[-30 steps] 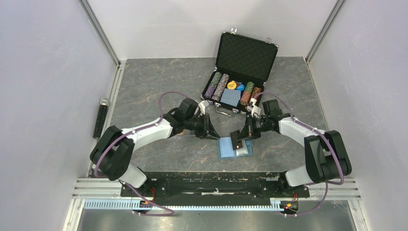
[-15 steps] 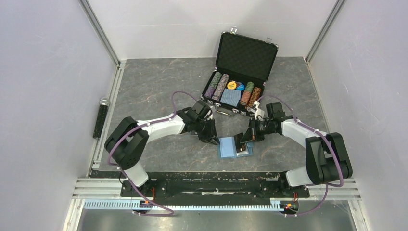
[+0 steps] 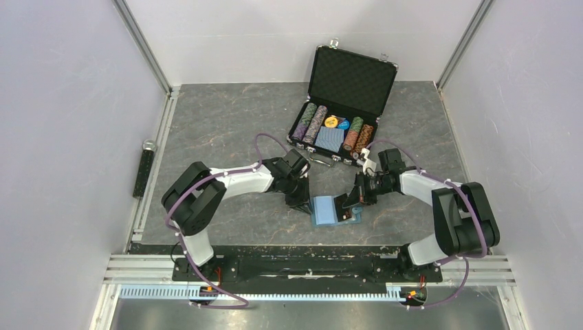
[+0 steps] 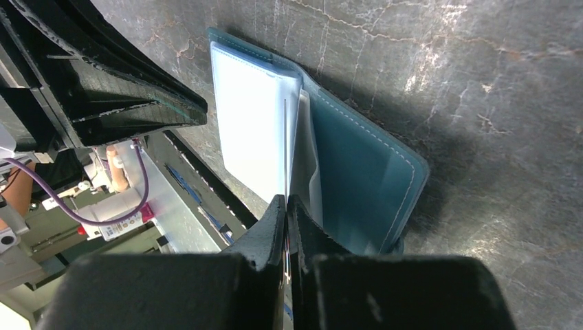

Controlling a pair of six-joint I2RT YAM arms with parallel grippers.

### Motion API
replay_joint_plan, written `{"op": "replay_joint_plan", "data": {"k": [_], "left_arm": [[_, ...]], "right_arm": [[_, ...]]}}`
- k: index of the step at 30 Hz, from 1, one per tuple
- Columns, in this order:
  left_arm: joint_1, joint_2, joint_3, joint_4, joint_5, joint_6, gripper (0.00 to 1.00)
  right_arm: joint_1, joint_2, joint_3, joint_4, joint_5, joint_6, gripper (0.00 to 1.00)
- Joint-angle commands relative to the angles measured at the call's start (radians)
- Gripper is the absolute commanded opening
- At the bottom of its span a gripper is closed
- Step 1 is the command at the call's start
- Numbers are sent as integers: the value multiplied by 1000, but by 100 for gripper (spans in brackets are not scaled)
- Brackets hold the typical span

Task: Put the credit cards into the card holder
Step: Insert the credit card into the card holder.

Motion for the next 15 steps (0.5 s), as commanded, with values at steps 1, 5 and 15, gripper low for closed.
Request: {"op": "replay_joint_plan", "data": {"k": [1, 5, 15], "left_arm": [[-4, 29, 40, -10, -25, 55, 15], [-5, 48, 50, -16, -27, 61, 14], [-10, 74, 63, -34, -34, 72, 13]], "right_arm": [[-3, 18, -7, 42, -27, -3, 0], [-3, 37, -4, 46, -34, -1, 0], [-2, 57, -10, 93, -61, 29, 0]]}}
